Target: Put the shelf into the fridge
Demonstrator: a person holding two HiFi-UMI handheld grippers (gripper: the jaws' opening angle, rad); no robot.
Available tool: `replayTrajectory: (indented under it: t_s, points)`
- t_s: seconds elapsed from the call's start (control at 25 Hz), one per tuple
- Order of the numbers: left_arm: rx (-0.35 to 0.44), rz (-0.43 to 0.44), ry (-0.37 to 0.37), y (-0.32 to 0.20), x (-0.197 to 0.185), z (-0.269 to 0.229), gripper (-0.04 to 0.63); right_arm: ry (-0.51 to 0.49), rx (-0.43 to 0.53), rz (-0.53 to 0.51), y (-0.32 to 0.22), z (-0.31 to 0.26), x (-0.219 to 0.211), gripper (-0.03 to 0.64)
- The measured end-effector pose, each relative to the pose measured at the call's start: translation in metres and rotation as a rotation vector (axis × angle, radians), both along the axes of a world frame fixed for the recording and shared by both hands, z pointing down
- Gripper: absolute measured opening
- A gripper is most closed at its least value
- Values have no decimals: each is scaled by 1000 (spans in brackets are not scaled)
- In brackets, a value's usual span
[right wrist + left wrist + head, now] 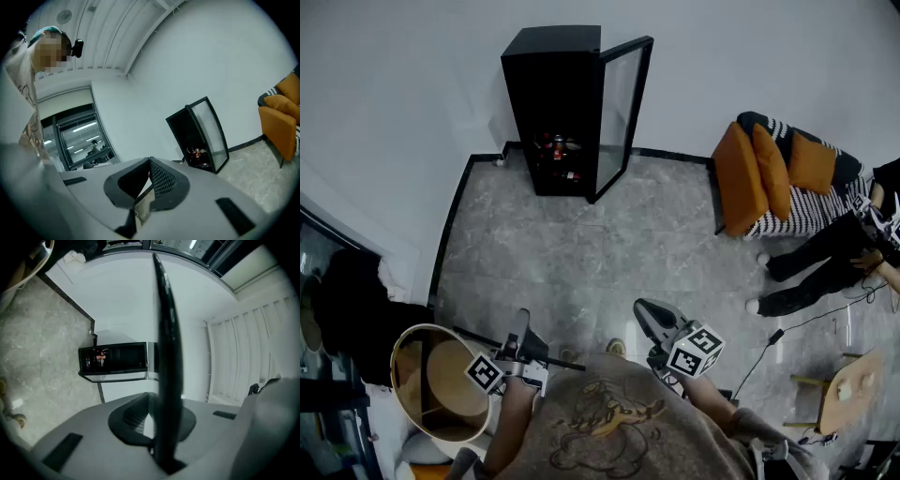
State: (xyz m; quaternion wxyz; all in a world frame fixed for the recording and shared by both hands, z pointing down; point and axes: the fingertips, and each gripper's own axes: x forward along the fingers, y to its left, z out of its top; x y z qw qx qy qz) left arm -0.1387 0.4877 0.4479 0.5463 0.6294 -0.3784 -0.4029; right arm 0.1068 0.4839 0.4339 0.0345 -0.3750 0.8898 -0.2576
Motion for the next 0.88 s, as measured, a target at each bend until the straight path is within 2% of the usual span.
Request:
replayTrajectory:
  t_s: [0.36,0.6,0.88]
  points:
    - [-6,1,3,0,4,-3,17,-40,-6,13,-3,-7,1,20]
    - [12,-9,-16,-6,18,-2,17,-103,53,-13,-9,-26,19,21]
    - [53,-49,-24,-14,47,-5,17,-90,74,-102,-13,-28,52,21]
